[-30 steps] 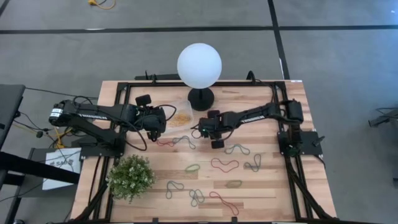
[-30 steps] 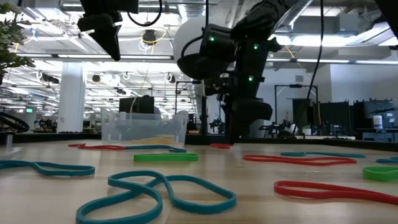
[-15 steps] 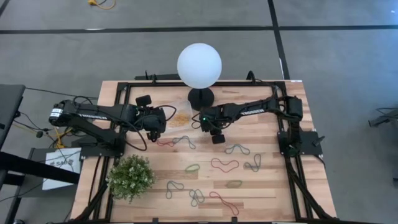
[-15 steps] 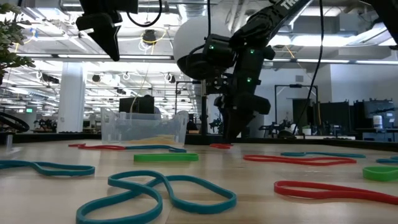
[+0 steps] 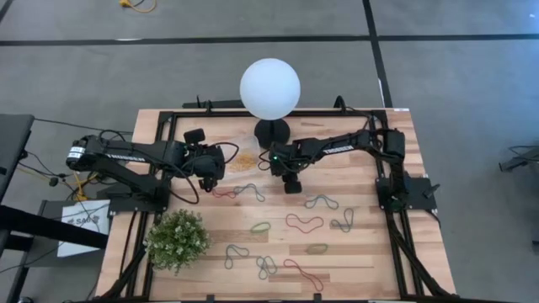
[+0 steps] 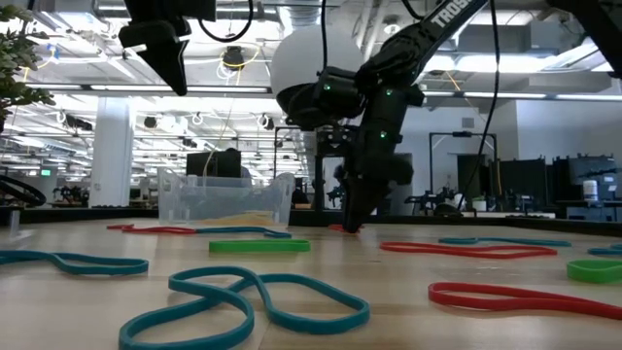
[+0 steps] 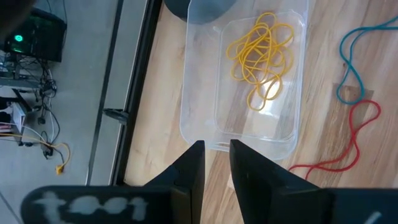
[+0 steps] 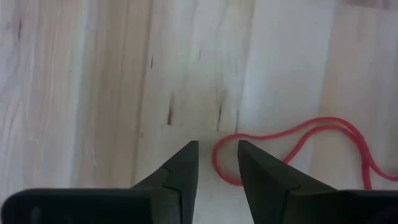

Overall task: Pick and place items into bin
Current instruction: Put the red rubber band into the transparent bin

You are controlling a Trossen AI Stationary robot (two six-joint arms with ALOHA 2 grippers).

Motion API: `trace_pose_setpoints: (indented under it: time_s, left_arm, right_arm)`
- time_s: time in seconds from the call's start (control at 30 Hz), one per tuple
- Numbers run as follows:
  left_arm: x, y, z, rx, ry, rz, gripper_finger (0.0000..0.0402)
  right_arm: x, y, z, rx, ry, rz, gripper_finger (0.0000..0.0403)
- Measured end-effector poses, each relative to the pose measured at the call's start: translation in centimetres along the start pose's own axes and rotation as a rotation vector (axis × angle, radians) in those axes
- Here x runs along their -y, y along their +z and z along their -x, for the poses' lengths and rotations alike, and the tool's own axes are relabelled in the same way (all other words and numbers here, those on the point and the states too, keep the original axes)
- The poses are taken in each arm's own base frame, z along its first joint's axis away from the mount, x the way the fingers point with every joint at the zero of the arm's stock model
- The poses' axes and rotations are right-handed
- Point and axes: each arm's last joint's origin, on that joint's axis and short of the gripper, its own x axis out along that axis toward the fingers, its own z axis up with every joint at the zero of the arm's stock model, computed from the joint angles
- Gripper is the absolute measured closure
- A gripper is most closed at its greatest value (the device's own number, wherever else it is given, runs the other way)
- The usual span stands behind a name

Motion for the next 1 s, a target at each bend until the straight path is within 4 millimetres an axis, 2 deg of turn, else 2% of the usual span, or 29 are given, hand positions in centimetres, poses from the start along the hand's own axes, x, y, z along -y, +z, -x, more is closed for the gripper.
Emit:
trace_pose_setpoints:
  time_s: [0.2, 0.37, 0.5, 0.63, 0.83, 1.0]
  left_arm:
    - [0.0, 0.0, 0.0, 0.000, 0.000, 0.000, 0.0336]
    - [0.0, 0.0, 0.0, 0.000, 0.000, -0.005, 0.0336]
    - [0.0, 0.0, 0.0, 0.000, 0.000, -0.025, 0.0336]
    - [0.0, 0.0, 0.0, 0.001, 0.000, -0.024, 0.0336]
    - [0.0, 0.0, 0.0, -0.001, 0.001, -0.024, 0.0336]
    - [0.0, -0.1, 0.0, -0.005, 0.001, -0.027, 0.0336]
  right_arm:
    - [0.9, -0.3, 0.0, 0.003, 0.001, -0.078, 0.0346]
    - [0.6, -0.3, -0.7, -0.012, 0.001, -0.130, 0.0396]
    - [-0.4, 0.2, -0.7, 0.003, -0.007, -0.169, 0.0399]
    - [-2.0, 1.3, 0.4, 0.049, -0.049, -0.185, 0.0402]
    - [-5.2, 3.8, 6.1, 0.251, -0.158, -0.116, 0.0402]
    - [-6.9, 5.6, 11.6, 0.531, -0.264, -0.052, 0.0402]
